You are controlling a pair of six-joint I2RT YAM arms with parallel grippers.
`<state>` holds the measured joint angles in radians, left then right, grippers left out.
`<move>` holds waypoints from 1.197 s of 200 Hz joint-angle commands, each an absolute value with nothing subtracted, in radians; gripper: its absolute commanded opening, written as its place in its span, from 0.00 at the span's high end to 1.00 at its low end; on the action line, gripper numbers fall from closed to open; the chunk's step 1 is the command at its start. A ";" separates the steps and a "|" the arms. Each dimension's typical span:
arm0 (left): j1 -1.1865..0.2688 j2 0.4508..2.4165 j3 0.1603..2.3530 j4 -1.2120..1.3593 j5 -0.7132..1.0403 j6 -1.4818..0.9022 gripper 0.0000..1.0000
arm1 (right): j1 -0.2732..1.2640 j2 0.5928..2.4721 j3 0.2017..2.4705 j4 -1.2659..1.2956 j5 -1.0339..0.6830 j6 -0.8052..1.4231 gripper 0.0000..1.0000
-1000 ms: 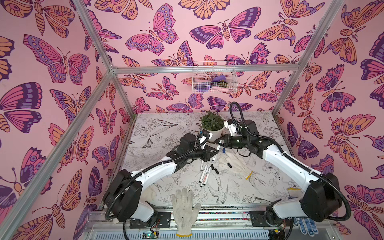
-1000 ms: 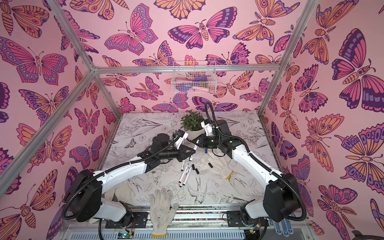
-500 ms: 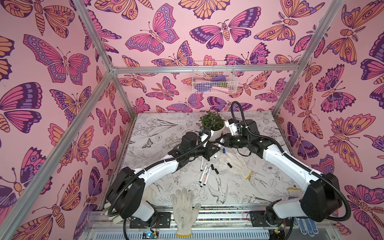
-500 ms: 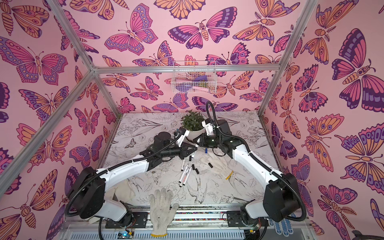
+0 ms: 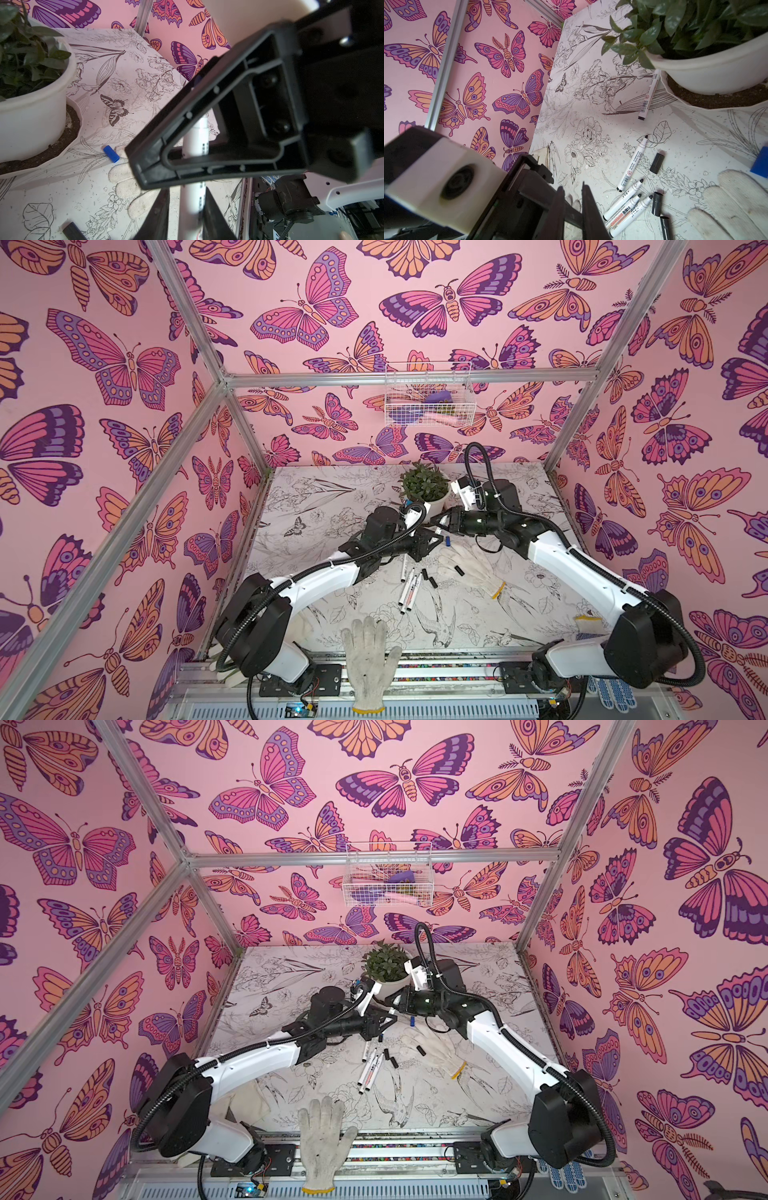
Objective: Insert the pens into the pen caps
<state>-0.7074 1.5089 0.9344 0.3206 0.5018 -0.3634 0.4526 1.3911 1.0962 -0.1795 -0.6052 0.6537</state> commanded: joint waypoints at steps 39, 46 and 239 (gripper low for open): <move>-0.707 1.523 0.937 0.290 0.528 -0.341 0.81 | 0.451 1.359 1.111 -0.221 -0.600 0.603 1.00; -0.707 1.519 0.937 0.282 0.532 -0.339 0.80 | 0.451 1.359 1.114 -0.231 -0.598 0.594 1.00; -0.684 1.418 0.802 0.089 0.187 -0.376 1.00 | 0.357 1.735 1.211 -0.461 -0.176 0.522 0.61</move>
<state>-0.6891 1.4460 0.8169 0.0963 0.2314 -0.3752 0.3309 1.6482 1.1522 -0.3882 -0.2718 0.5770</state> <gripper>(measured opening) 0.150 0.389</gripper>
